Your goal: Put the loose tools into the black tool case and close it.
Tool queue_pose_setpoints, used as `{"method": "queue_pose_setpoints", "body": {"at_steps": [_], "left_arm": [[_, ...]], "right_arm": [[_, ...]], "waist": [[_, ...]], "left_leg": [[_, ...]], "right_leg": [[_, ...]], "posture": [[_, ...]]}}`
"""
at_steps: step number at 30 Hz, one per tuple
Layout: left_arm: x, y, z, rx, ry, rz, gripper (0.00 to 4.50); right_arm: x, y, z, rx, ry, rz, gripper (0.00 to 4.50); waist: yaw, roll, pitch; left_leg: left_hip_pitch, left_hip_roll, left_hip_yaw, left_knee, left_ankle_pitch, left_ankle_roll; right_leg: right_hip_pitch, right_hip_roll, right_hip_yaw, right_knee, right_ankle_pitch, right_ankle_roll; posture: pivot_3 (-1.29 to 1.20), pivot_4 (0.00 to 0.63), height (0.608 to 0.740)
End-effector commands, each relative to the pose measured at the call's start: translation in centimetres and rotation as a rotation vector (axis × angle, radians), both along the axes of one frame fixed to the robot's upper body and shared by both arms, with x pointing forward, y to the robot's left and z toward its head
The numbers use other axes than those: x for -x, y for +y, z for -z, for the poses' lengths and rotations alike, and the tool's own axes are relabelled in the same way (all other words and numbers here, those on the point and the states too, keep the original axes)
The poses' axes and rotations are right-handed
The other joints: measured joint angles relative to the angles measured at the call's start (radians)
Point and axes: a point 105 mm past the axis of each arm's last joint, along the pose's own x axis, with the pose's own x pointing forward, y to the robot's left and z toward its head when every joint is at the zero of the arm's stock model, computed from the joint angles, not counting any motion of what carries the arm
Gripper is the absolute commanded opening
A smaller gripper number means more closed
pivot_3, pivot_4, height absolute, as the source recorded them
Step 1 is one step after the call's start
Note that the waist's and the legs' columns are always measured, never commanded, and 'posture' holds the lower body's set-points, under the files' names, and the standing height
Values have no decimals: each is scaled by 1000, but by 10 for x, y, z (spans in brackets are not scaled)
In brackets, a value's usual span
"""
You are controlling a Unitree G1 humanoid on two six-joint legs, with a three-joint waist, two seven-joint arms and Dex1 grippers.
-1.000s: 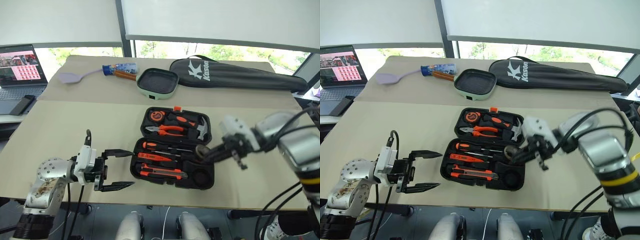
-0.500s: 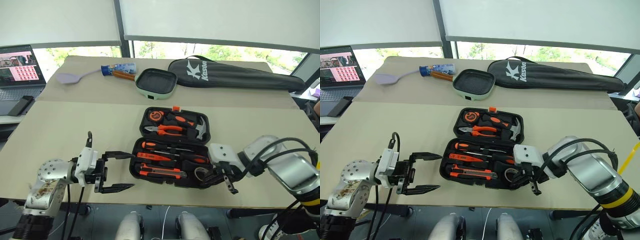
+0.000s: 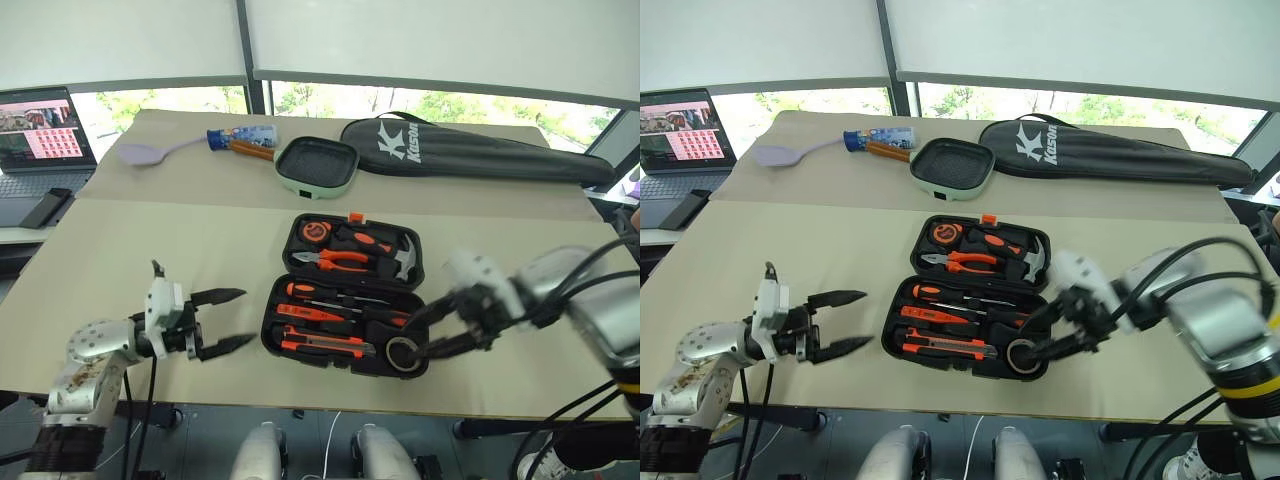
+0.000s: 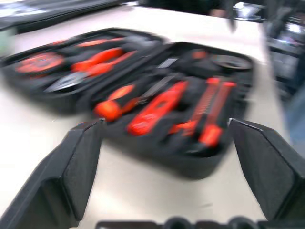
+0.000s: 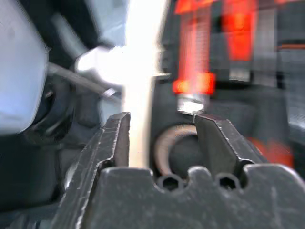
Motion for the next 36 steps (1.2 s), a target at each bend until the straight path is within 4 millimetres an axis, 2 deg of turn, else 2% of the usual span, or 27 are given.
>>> {"method": "queue_pose_setpoints", "body": {"at_steps": [1, 2, 6, 7, 9, 12, 14, 18, 20, 29, 31, 33, 36], "left_arm": [[-31, 8, -7, -25, -10, -167, 3102], [-39, 5, -7, -24, 0, -195, 2601], [-66, -13, -5, -44, 27, -258, 1116], [-71, -18, -3, -53, 42, -262, 757], [-76, -26, 1, -73, 69, -257, 50], [-89, -42, 4, -108, 82, -228, 50], [-90, -57, 4, -110, 82, -170, 50], [-76, -77, 7, -108, 100, -18, 50], [-69, -81, 8, -112, 116, 30, 50], [-57, -64, 12, -127, 136, 0, 50], [-53, -57, 9, -106, 175, -8, 50], [-53, -49, 1, -84, 169, -35, 50], [-57, -24, -15, -103, 242, -143, 776]], "right_arm": [[-32, -23, -12, -97, -185, 176, 2053], [-40, -32, -7, -80, -243, 217, 1599], [-61, -56, 24, 24, -389, 348, 212], [-62, -58, 32, 41, -393, 360, 0], [-64, -61, 42, 59, -410, 377, 0], [-75, -53, 54, 40, -443, 451, 0], [-75, -39, 58, 7, -439, 437, 0], [-74, -23, 57, -31, -456, 400, 0], [-73, -20, 57, -33, -457, 390, 0], [-62, -23, 62, -18, -416, 374, 0], [-66, -33, 60, 2, -440, 427, 0], [-74, -48, 48, 8, -499, 518, 0], [-61, -57, 27, -75, -360, 548, 815]], "waist": [[0, -1, 0], [1, -1, 0], [9, -2, 0], [9, -2, 0], [9, -2, 0], [-1, -2, 0], [-4, -2, 0], [-4, -1, 0], [-5, -1, 0], [-6, -1, 0], [-6, -1, 0], [-9, -1, 0], [-6, -1, 2]], "left_leg": [[0, 0, 0, 0, 0, 0], [0, 0, 0, 0, 0, 0], [-1, -2, 3, 0, 0, 0], [-1, -2, 4, 0, 0, 0], [-2, -2, 5, 0, 0, 0], [-2, -2, 5, 0, 0, 0], [-1, -2, 5, 0, 1, -1], [-2, -2, 5, 0, 1, -1], [-2, -3, 5, 0, 1, -1], [-2, -2, 4, 0, 1, -1], [-2, -2, 4, 0, 1, -1], [-2, -2, 4, 0, 1, -1], [-2, -1, 3, 0, 1, -1]], "right_leg": [[0, 0, 0, 0, 0, 0], [0, 0, 0, 0, 0, 0], [0, 0, 0, 0, 1, 1], [0, 0, 0, 0, 1, 1], [-1, 0, 0, 0, 1, 1], [-1, 1, 1, 1, 1, 1], [-1, 1, 1, 1, 1, 1], [-1, 1, 1, 1, 1, 1], [-1, 1, 1, 1, 1, 1], [-1, 1, 1, 1, 1, 1], [-1, 1, 1, 1, 1, 1], [-1, 1, 1, 1, 1, 1], [-1, 1, 1, 1, 1, 1]], "posture": [[0, 150, 740], [0, 150, 740], [0, 150, 740], [0, 150, 740], [0, 150, 740], [0, 150, 740], [0, 150, 740], [0, 150, 740], [0, 150, 740], [0, 150, 740], [0, 150, 740], [0, 150, 740], [0, 150, 740]]}}
